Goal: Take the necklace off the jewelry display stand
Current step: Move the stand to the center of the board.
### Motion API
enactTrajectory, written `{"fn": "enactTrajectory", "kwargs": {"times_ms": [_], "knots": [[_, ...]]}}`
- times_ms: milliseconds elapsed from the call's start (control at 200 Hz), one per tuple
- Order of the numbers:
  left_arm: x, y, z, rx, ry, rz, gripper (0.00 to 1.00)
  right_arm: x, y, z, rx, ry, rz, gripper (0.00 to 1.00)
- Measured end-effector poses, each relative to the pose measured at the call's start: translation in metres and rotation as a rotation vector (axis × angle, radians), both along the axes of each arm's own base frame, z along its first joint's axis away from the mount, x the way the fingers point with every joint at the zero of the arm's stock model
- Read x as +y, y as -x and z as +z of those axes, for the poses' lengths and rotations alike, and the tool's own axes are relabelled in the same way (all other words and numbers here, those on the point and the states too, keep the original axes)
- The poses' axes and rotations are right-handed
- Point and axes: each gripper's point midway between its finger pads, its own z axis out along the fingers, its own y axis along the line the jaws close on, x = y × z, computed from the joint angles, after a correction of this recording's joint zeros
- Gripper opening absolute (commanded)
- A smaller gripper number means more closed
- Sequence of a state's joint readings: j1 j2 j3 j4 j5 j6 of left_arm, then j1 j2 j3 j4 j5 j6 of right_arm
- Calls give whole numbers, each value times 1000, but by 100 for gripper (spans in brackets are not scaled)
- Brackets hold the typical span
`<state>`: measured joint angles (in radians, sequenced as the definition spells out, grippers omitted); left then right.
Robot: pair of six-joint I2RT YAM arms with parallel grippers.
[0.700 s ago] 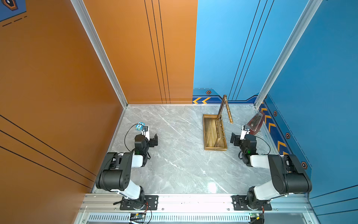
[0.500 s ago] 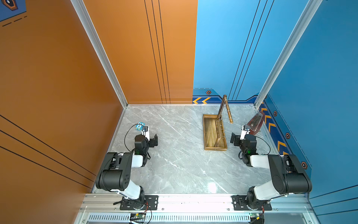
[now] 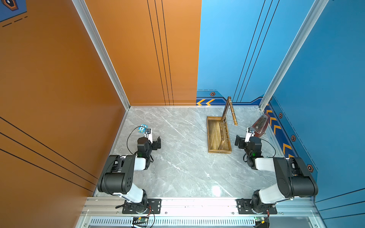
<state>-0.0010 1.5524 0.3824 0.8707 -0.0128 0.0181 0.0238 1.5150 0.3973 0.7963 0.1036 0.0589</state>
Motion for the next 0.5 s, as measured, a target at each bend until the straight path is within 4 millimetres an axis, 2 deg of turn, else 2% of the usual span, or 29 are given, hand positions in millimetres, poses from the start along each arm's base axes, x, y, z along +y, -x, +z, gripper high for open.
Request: {"fn": "enactTrajectory", "kwargs": {"times_ms": [415, 500], "knots": [[-5, 0, 0, 0, -11, 0, 98, 1, 0, 0, 5, 3, -3, 100], [-6, 2, 8, -17, -25, 13, 98, 4, 2, 4, 22, 24, -5, 100]]}}
